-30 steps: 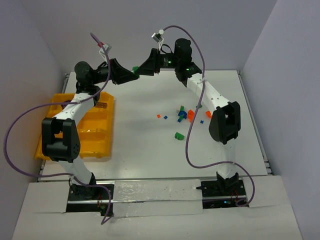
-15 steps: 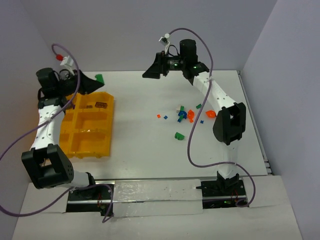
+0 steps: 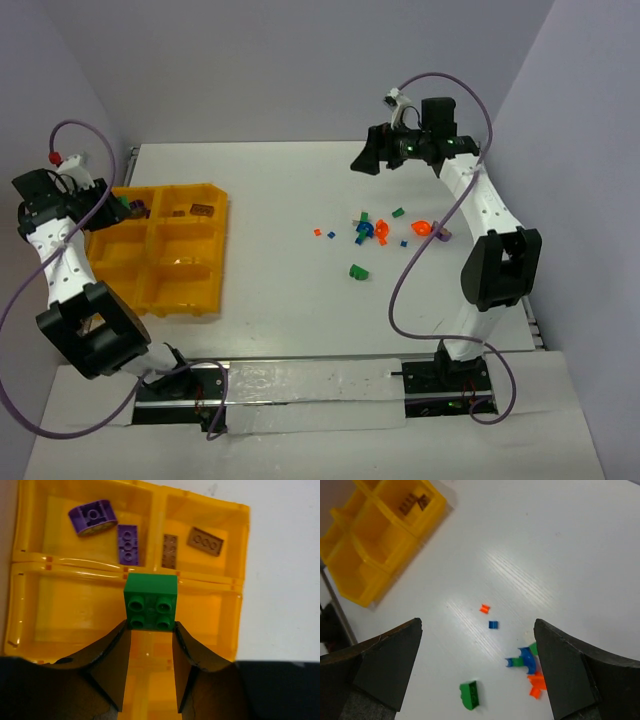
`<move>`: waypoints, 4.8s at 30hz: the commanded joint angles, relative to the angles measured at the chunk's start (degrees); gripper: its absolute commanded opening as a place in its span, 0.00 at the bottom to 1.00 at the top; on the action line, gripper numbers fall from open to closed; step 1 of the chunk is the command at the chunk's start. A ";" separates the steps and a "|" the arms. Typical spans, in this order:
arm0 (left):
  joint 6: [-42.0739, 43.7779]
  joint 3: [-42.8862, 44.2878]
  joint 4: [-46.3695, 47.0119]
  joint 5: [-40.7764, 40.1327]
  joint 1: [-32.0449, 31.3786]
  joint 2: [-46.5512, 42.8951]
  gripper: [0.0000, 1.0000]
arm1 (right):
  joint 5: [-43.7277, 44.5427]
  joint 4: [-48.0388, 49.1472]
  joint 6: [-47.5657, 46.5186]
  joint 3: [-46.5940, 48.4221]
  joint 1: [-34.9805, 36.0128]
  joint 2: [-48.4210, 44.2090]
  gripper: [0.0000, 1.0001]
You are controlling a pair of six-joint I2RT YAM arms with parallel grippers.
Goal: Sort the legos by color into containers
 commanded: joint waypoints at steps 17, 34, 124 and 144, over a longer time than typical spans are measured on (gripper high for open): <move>4.79 8.48 -10.57 -13.95 0.49 11.79 0.02 | 9.66 -9.48 -17.99 -12.50 0.51 -11.54 1.00; 5.25 4.77 -8.63 -16.65 0.40 12.53 0.55 | 17.30 -20.16 -30.05 -17.75 3.85 -11.94 0.83; -27.91 4.62 37.98 -11.70 -50.67 1.64 0.73 | 25.67 8.28 73.39 11.44 15.87 11.37 0.00; -30.48 12.02 37.52 -8.45 -56.10 13.50 0.76 | 17.34 20.46 83.00 6.85 15.52 10.88 0.00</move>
